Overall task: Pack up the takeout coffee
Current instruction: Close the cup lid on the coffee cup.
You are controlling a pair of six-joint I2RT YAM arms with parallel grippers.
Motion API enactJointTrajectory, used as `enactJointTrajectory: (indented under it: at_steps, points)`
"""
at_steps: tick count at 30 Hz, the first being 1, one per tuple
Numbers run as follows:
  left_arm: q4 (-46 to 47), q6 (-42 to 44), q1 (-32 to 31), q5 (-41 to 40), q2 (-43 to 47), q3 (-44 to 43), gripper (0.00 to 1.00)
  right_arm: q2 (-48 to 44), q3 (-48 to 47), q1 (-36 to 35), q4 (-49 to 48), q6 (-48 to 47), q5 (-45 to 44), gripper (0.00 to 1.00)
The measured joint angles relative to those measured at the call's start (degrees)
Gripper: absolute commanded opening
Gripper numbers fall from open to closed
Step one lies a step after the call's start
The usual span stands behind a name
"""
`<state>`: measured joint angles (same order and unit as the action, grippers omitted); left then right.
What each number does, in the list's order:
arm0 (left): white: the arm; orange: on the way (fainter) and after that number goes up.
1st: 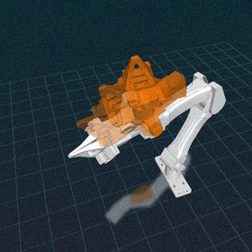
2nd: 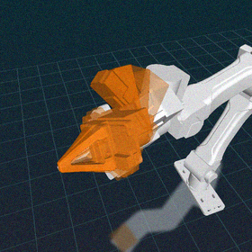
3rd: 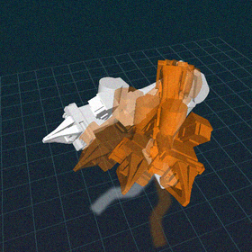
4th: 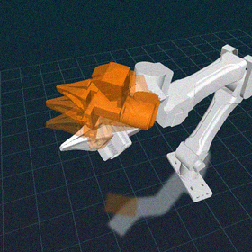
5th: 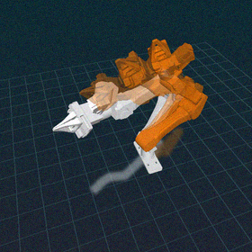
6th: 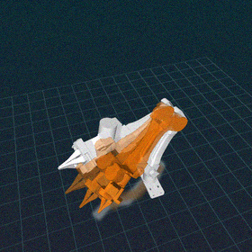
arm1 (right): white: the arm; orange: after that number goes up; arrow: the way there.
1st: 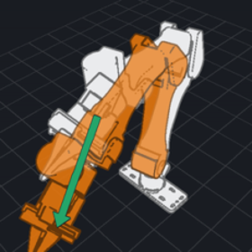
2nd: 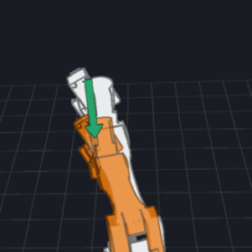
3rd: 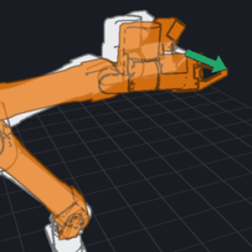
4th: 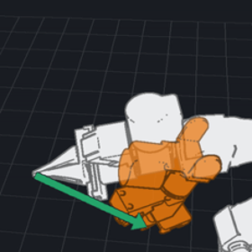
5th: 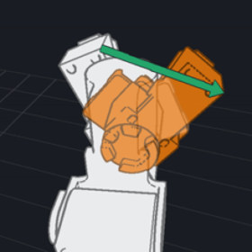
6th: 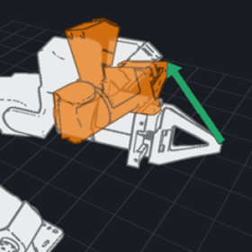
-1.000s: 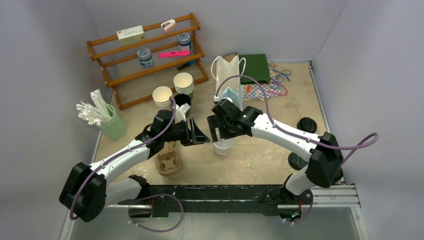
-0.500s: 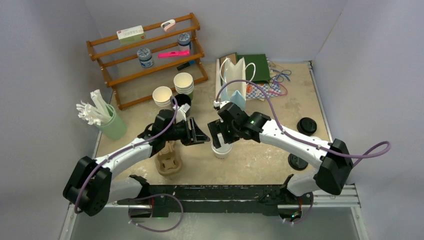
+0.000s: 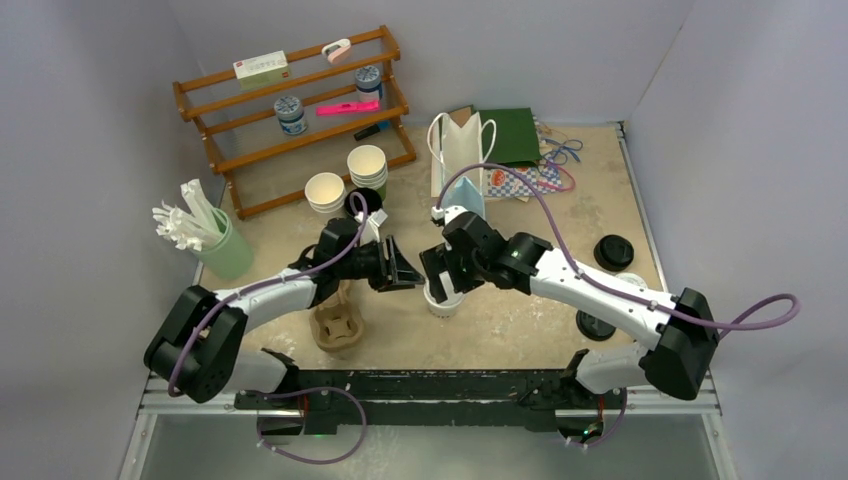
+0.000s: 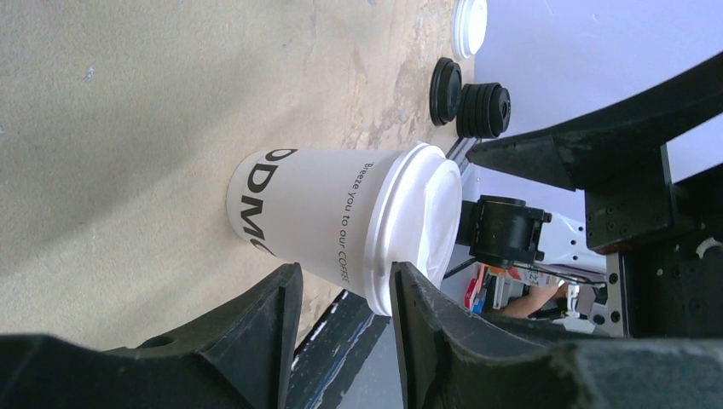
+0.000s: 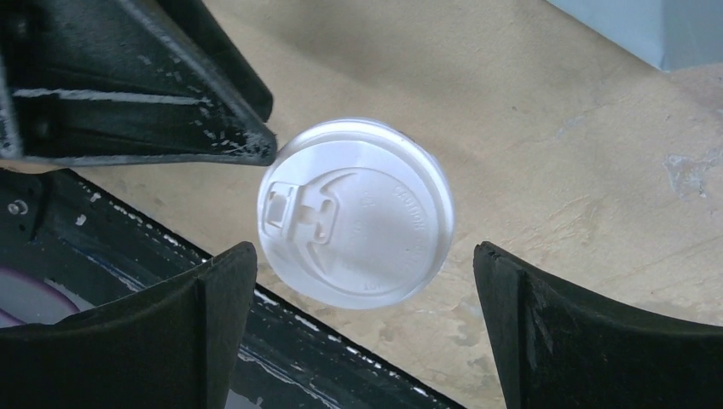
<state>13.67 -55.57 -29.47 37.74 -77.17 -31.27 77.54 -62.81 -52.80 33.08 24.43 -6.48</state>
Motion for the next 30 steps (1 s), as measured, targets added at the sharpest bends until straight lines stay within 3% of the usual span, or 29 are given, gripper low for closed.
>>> enactJointTrajectory:
  at_steps: [11,21,30]
  points:
    - [2.2,-0.7,0.1,1.9,-1.5,0.0,0.44,1.0,0.1,-3.5,-1.5,0.0,-0.6,0.98]
    - [2.3,-0.5,0.1,3.1,-2.6,0.0,0.43,3.1,-0.1,-4.0,-2.0,0.2,-6.4,0.94]
    - [0.7,0.7,0.1,3.6,-2.6,0.0,0.42,3.1,-0.7,-6.1,-1.8,0.6,-6.8,0.99]
